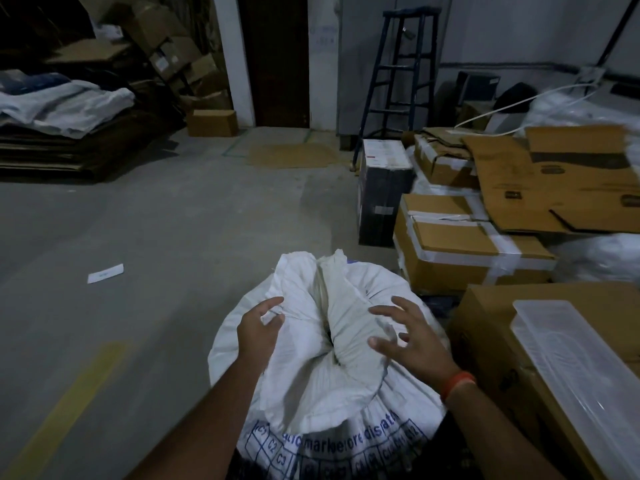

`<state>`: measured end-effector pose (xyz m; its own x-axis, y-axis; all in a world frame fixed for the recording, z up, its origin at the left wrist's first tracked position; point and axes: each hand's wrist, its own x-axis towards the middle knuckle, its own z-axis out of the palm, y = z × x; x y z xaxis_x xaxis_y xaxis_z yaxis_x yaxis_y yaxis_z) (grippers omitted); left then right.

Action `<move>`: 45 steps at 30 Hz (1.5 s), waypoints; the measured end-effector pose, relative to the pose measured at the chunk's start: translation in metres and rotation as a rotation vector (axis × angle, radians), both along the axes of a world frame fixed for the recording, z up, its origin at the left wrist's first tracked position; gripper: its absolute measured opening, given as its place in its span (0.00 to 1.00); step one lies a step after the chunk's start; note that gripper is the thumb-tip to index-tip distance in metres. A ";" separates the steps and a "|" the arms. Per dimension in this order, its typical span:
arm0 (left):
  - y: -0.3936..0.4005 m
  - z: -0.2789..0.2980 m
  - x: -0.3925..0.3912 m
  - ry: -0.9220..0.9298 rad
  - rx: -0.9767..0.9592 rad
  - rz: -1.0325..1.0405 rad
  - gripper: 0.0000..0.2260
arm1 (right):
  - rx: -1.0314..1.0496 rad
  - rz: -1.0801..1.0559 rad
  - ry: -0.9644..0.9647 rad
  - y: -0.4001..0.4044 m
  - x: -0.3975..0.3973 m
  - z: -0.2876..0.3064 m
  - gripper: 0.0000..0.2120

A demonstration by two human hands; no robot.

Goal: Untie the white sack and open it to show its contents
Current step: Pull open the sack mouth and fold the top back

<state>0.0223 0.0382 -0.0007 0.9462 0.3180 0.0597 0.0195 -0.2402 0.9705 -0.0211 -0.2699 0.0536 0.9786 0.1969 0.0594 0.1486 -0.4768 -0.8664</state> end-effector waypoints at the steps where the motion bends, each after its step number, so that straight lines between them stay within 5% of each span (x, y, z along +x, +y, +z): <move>1: 0.000 0.000 0.000 0.002 -0.006 -0.003 0.14 | -0.078 0.052 0.007 0.005 0.009 -0.006 0.23; 6: 0.003 -0.002 -0.006 -0.025 0.028 -0.100 0.18 | -0.081 0.028 -0.039 0.020 0.029 -0.028 0.17; 12: 0.013 -0.023 -0.017 -0.008 0.267 -0.173 0.19 | -0.126 -0.088 0.036 0.001 0.023 -0.057 0.20; 31: 0.060 -0.078 -0.074 0.417 0.707 -0.029 0.22 | -0.529 -0.319 0.367 -0.099 -0.029 -0.104 0.29; 45: 0.068 -0.067 -0.109 0.474 0.732 -0.012 0.18 | -0.740 -0.209 0.490 -0.096 -0.055 -0.117 0.30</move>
<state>-0.0866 0.1059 -0.0681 0.9262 0.3433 -0.1558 0.3755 -0.8031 0.4627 -0.0764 -0.3659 -0.0633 0.8813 -0.1650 -0.4429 -0.3075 -0.9118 -0.2721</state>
